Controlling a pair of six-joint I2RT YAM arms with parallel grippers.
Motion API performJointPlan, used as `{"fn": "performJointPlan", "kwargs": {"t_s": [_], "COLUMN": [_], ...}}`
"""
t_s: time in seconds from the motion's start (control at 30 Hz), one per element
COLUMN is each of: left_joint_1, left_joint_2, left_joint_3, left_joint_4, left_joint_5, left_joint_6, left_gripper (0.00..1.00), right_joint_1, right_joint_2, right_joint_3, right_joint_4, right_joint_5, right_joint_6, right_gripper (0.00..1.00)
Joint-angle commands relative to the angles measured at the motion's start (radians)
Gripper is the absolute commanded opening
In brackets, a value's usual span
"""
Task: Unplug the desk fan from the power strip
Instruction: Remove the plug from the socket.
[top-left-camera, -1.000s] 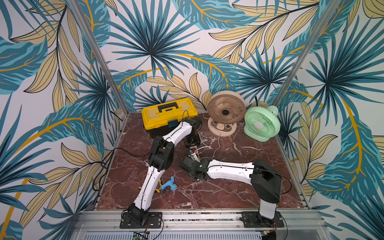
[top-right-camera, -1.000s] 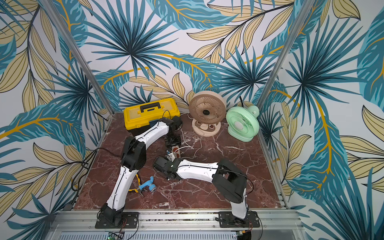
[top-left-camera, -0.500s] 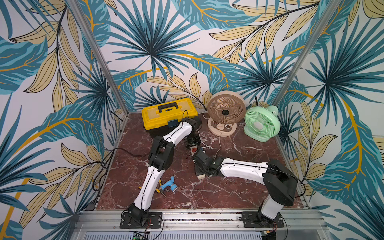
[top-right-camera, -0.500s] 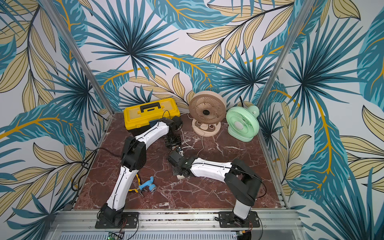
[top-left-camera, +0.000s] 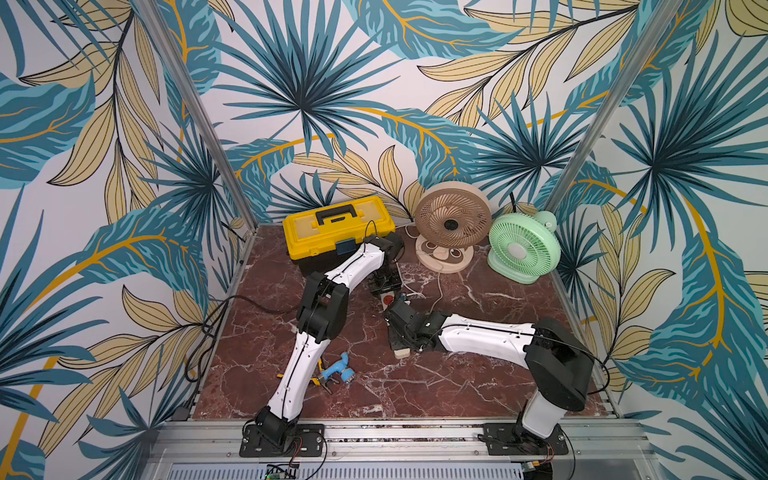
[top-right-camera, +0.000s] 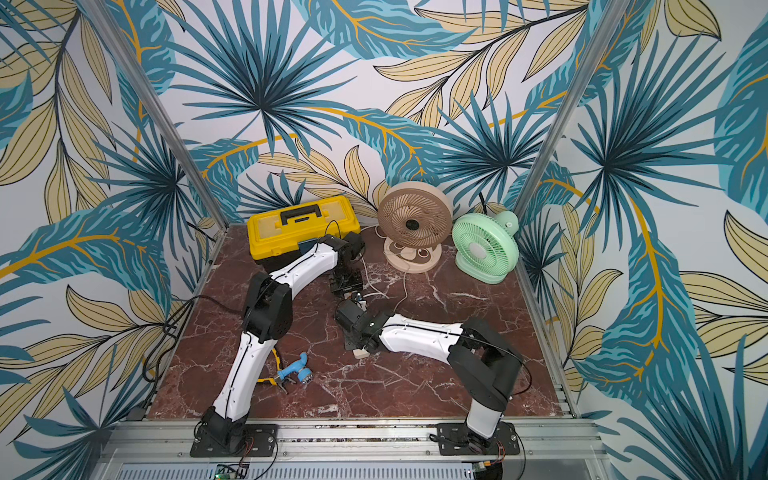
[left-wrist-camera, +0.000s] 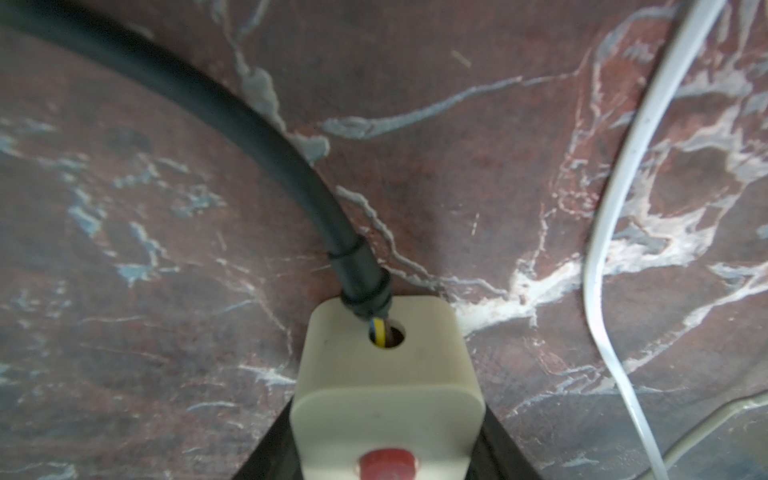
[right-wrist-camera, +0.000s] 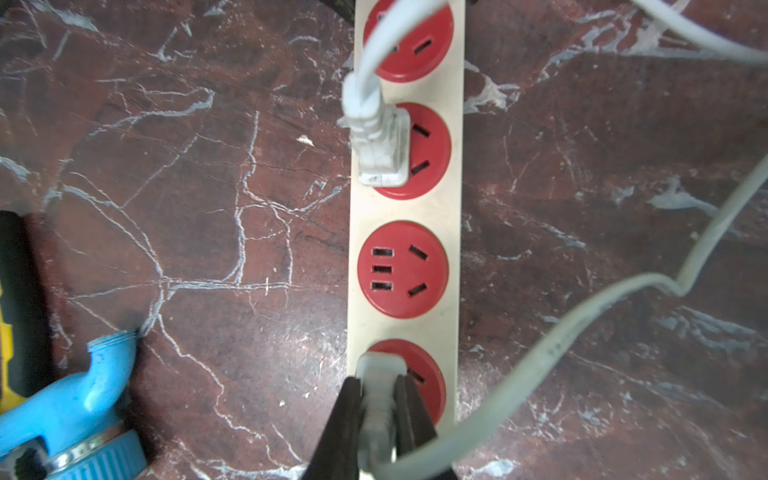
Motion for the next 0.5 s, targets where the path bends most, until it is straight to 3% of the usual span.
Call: {"fn": "performJointPlan", "kwargs": {"t_s": [0.0, 0.47], "left_joint_1": [0.016, 0.015], "left_joint_2": [0.152, 0.153], "left_joint_3": [-0.075, -0.074], "left_joint_4": [0.041, 0.043], "left_joint_5": [-0.056, -0.044], "left_joint_6": [0.038, 0.041], "left_gripper": [0.00, 0.00], "right_joint_1": [0.037, 0.160], "right_joint_2": [0.039, 0.139], "right_joint_3": [0.076, 0.254], "right_joint_4": [-0.059, -0.279], "right_joint_5": [0.116, 0.438], "right_joint_6": [-0.032, -0.107], "right_gripper": [0.00, 0.00]}}
